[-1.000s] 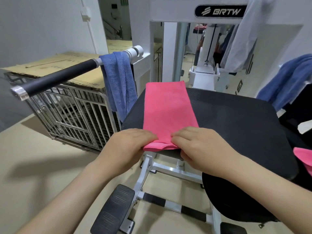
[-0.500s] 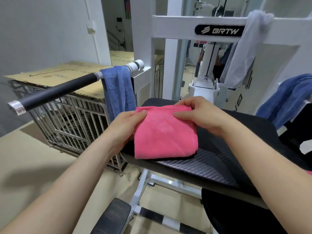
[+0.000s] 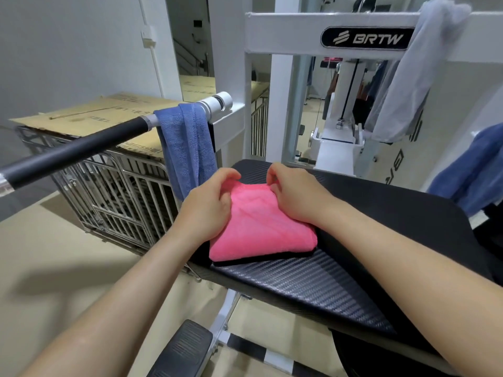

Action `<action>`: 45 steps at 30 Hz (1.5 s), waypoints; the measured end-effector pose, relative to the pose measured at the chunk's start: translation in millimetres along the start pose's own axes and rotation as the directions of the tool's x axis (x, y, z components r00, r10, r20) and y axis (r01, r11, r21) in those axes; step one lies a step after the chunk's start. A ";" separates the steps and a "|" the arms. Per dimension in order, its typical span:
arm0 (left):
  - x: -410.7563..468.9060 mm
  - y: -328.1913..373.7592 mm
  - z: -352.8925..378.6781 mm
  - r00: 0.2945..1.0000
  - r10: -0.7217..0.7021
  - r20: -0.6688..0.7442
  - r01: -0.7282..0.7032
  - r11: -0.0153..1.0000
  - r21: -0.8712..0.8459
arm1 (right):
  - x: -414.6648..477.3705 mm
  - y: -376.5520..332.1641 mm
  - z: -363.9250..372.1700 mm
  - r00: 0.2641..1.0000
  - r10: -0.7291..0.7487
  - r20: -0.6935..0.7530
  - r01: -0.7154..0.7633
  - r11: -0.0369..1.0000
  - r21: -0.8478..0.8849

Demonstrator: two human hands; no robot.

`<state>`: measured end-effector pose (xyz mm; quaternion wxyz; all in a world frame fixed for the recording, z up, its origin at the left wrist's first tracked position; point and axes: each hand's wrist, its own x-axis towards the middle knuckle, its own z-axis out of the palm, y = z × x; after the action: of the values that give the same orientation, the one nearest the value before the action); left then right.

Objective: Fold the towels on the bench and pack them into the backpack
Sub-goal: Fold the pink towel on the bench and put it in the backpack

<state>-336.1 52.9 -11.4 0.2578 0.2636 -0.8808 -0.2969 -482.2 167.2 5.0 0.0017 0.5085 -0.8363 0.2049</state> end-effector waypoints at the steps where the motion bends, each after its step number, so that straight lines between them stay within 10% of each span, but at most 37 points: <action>1: 0.4 -1.2 1.1 0.999 0.034 -0.023 -0.032 0.998 0.061 | 0.8 -0.7 1.0 1.000 -0.001 0.003 0.001 1.000 -0.024; 9: 3.2 -0.7 4.2 0.994 0.029 -0.110 0.041 0.811 0.584 | -3.5 -5.8 8.2 0.983 -0.094 -0.159 0.008 0.882 -0.471; 14: -1.4 1.4 -6.6 0.840 0.536 0.082 -0.528 0.774 0.351 | -12.1 -5.9 -6.8 0.933 -0.311 -0.181 0.225 0.897 -0.381; 20: -6.2 -18.8 9.7 0.871 0.152 0.467 -0.355 0.852 0.386 | -28.9 1.4 7.3 0.948 -0.166 0.270 0.205 0.971 -0.121; 26: -41.0 -4.7 -11.9 0.866 0.407 0.291 -0.438 0.898 0.049 | -25.2 1.6 2.3 0.929 -0.123 0.350 0.186 0.971 -0.150; 32: -59.0 -16.5 -13.5 0.953 0.283 0.106 -0.299 0.936 0.184 | -34.6 7.6 -35.3 0.824 -0.196 0.531 0.059 0.963 0.264; 34: -54.8 -7.9 -16.8 0.986 0.167 -0.005 -0.167 0.986 0.021 | -47.0 6.3 -41.0 0.788 -0.191 0.586 0.126 0.981 0.150; 37: -44.2 10.3 -29.3 0.997 0.027 -0.070 -0.051 0.923 -0.382 | -68.7 -4.1 -37.0 0.936 -0.143 0.320 0.079 0.975 0.206; 39: -37.4 24.4 -36.6 0.990 -0.017 -0.139 -0.056 0.864 -0.501 | -81.2 -12.6 -46.4 0.979 -0.108 0.171 -0.009 0.820 0.572; 41: -31.1 37.2 -36.1 0.983 -0.084 -0.164 -0.028 0.811 -0.585 | -90.0 -18.4 -61.0 0.993 0.008 0.116 -0.108 0.425 0.899; 43: -27.1 49.8 -25.0 0.979 -0.144 -0.142 0.033 0.807 -0.590 | -92.2 -20.7 -68.4 0.975 0.173 0.142 -0.168 0.145 0.975; 45: -26.5 59.6 -9.0 0.973 -0.213 -0.083 0.114 0.766 -0.633 | -90.7 -19.5 -67.1 0.927 0.312 0.210 -0.249 0.089 0.964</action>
<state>-329.8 106.5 26.2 0.3689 0.2608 -0.6844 -0.5723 -435.7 259.6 53.9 -0.3467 0.2123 -0.5806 0.7055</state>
